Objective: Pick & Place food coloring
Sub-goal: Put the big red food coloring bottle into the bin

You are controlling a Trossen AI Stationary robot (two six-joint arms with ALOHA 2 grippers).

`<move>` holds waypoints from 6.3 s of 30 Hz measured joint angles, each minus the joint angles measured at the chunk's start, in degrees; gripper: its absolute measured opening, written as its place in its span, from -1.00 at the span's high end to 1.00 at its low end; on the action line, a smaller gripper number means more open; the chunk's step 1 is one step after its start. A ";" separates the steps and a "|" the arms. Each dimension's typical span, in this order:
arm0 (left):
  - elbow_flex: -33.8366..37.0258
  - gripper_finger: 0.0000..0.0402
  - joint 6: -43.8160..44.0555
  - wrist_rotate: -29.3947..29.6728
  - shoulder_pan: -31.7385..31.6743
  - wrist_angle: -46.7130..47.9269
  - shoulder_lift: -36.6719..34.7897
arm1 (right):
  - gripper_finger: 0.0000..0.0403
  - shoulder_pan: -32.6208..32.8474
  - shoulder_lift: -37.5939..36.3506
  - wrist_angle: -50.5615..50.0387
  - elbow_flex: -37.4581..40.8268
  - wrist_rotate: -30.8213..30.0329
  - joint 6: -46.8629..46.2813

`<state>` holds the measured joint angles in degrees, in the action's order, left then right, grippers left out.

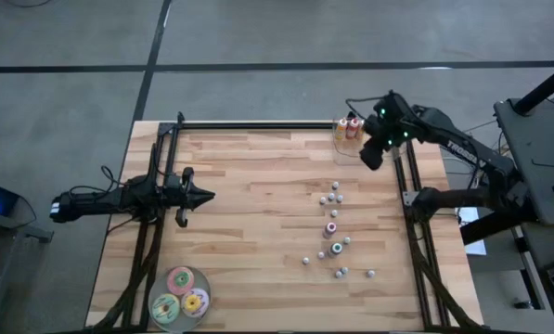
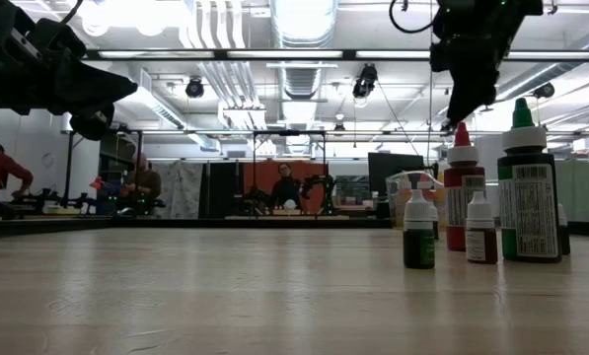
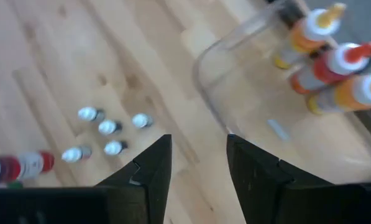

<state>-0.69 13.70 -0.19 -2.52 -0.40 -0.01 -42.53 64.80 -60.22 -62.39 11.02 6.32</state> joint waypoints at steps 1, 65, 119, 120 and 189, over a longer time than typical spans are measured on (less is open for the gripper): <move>0.01 1.00 0.00 0.00 0.00 0.02 0.00 | 0.26 1.29 -0.62 0.33 0.77 0.01 0.15; 0.00 1.00 0.00 -0.02 0.00 -0.01 0.00 | -0.22 51.88 14.21 -5.22 -18.97 -3.73 -11.73; 0.01 1.00 0.01 -0.02 0.00 -0.01 0.00 | -0.30 52.79 22.07 12.68 1.74 -8.17 -4.80; -0.01 1.00 0.01 -0.01 0.00 -0.01 0.00 | -0.29 52.79 22.07 12.84 1.82 -8.19 -4.80; 0.00 1.00 0.00 0.00 0.00 -0.01 0.00 | 0.46 36.28 21.16 -19.43 -33.37 -8.19 -1.10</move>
<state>-0.69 13.70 -0.20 -2.52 -0.40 -0.01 -6.25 85.97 -79.65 -95.76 2.83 5.22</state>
